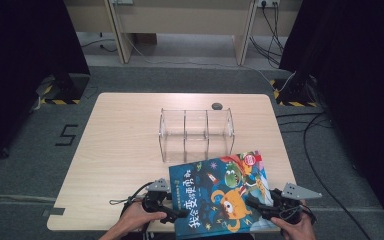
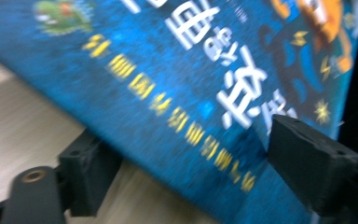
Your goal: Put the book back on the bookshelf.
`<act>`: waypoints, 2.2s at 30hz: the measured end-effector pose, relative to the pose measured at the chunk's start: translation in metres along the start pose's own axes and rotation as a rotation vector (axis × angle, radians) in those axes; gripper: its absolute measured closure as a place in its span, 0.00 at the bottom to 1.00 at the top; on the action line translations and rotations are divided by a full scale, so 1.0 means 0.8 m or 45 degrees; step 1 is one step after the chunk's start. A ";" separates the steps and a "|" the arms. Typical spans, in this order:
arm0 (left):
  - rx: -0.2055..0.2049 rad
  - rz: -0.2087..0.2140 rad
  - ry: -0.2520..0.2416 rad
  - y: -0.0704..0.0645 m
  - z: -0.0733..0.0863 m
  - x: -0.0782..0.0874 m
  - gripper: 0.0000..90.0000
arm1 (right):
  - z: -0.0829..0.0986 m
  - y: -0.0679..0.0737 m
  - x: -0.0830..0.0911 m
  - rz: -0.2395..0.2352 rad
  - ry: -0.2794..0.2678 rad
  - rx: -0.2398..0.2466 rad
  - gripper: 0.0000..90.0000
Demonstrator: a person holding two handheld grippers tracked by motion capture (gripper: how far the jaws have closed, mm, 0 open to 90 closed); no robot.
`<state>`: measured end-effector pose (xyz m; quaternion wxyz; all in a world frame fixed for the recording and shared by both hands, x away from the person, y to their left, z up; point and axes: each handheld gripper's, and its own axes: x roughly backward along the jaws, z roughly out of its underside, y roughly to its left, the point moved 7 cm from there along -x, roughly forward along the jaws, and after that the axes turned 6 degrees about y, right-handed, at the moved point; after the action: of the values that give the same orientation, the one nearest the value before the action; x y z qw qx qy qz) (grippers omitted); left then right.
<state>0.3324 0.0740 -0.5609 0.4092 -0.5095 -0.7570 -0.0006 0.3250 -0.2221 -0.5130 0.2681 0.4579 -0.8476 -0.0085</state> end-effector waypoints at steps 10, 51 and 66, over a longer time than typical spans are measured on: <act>0.053 0.010 -0.040 0.003 -0.006 0.009 0.40 | 0.019 -0.015 -0.010 0.028 0.102 -0.202 0.43; 0.131 0.100 -0.270 0.004 -0.048 0.039 0.66 | 0.024 -0.016 -0.028 0.006 0.160 -0.292 0.38; 0.165 0.091 -0.257 -0.023 -0.052 0.056 0.71 | 0.032 -0.005 -0.026 0.074 0.227 -0.336 0.23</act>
<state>0.3374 0.0820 -0.4980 0.3629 -0.5061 -0.7741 0.1140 0.3255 -0.2143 -0.5454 0.4001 0.3928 -0.8249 -0.0713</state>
